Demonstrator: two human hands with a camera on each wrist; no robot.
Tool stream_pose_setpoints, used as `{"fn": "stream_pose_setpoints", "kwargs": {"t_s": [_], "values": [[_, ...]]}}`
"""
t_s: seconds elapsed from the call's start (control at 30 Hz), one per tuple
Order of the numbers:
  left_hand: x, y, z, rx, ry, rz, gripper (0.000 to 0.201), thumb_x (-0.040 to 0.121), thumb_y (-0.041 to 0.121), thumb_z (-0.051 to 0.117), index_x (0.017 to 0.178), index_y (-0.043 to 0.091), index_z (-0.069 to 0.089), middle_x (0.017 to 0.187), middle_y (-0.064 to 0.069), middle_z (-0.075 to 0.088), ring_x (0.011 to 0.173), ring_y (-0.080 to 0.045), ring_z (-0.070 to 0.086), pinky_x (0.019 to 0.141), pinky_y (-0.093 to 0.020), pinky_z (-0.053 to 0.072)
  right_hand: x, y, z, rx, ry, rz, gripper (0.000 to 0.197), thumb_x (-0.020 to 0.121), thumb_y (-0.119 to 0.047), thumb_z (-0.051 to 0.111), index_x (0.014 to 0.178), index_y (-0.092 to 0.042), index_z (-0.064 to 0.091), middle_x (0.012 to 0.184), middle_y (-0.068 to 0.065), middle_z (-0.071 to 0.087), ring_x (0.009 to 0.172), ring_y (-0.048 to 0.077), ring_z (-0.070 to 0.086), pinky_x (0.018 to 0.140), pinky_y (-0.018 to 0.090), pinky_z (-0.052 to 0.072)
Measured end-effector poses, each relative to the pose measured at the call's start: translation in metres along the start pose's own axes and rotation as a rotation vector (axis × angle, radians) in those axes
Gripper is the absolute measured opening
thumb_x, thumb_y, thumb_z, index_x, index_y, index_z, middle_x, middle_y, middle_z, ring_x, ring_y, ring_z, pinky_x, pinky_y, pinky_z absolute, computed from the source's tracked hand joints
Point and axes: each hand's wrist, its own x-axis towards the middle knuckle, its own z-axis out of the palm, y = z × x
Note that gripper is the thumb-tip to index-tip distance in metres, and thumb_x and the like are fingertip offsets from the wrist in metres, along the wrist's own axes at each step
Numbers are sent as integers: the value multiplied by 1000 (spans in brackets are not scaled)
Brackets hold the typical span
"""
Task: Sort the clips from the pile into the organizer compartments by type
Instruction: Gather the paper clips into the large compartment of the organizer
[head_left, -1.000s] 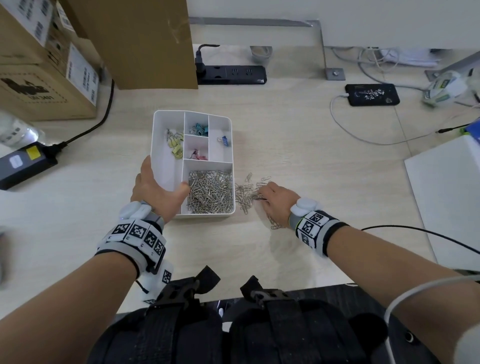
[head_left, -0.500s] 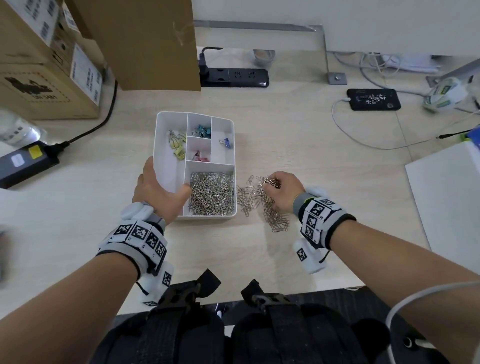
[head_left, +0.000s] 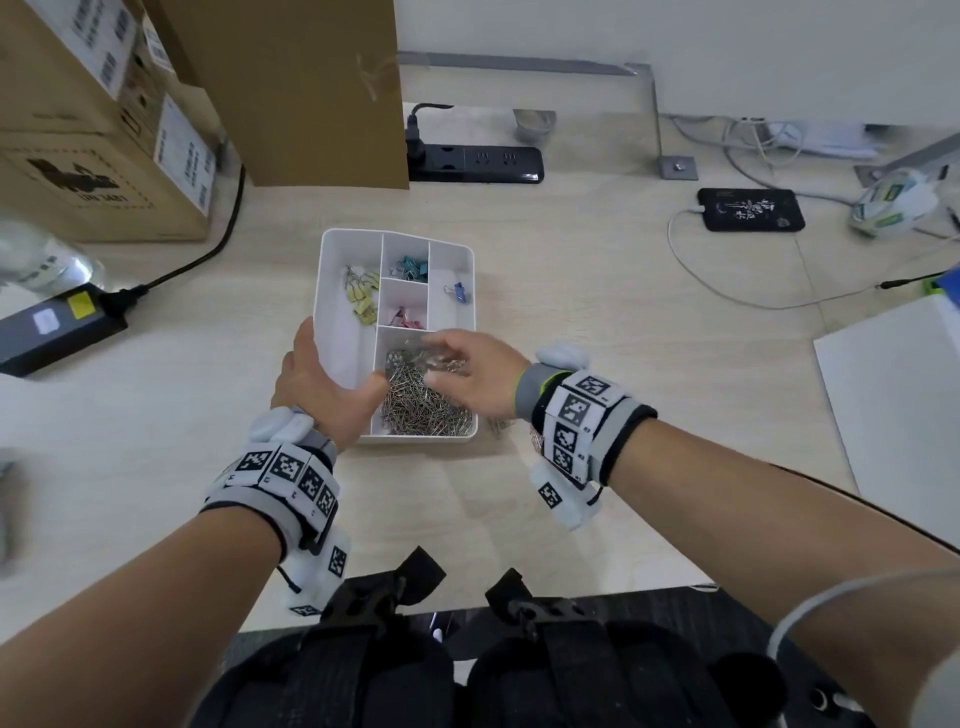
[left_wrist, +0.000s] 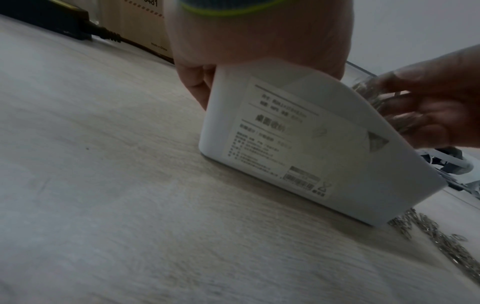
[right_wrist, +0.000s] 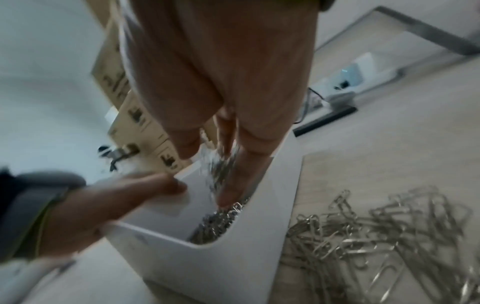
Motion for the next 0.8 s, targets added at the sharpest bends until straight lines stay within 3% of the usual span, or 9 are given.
{"fn": "stream_pose_setpoints", "kwargs": {"t_s": [0.03,0.1,0.13,0.2,0.27,0.4,0.53,0.63,0.8], "values": [[0,0,0,1,-3,-1,97,62,61,63,146,34,23,126,-6,57,106,-34,60,85,-51,54,1,-1,2,-94,-51,-1,46,92,-29,58,137,-26,45,129,2,59,107,21,63,96,37,50],[0,0,0,8,-7,-5,97,62,60,63,146,33,23,128,-6,56,108,-34,59,86,-51,53,1,-5,0,-144,-28,12,47,95,-24,53,141,-23,42,130,1,58,113,18,59,97,26,45],[0,0,0,12,-4,-7,97,63,60,64,146,32,23,128,-7,55,108,-34,58,86,-51,53,2,-7,-1,-113,7,13,43,95,-22,52,138,-22,47,123,1,62,109,19,61,94,26,47],[0,0,0,16,-2,-10,97,63,60,64,146,32,23,128,-7,55,108,-34,58,86,-51,53,3,-7,-2,-20,45,8,34,95,-20,51,128,-20,54,109,3,68,96,21,66,87,34,55],[0,0,0,12,-7,-9,97,62,60,64,146,33,23,127,-7,56,108,-34,59,86,-51,53,2,-6,-2,-36,56,13,30,94,-21,54,124,-19,58,107,3,68,90,19,66,86,37,56],[1,0,0,3,-25,-9,97,62,60,64,145,34,22,126,-6,56,105,-34,59,85,-51,54,-2,-1,-10,10,242,-26,21,90,-21,62,110,-19,67,95,-5,66,84,10,61,82,23,51],[1,0,0,-7,-14,2,96,63,61,64,145,32,24,126,-6,56,107,-33,58,87,-52,53,-12,21,-30,-1,375,-4,20,89,-23,62,109,-25,65,94,-11,63,77,6,60,74,22,51],[0,0,-1,-11,-14,1,97,62,62,62,146,31,24,128,-7,56,109,-34,58,88,-52,52,-30,48,-41,-227,285,40,31,88,-31,62,119,-28,58,106,-10,61,88,9,61,81,28,52],[-1,2,-4,-10,-16,3,97,62,62,61,146,30,24,127,-8,55,107,-35,57,86,-52,53,-60,86,-55,-652,17,96,74,77,-56,67,139,-33,33,131,-3,43,107,18,53,84,34,49]]}}
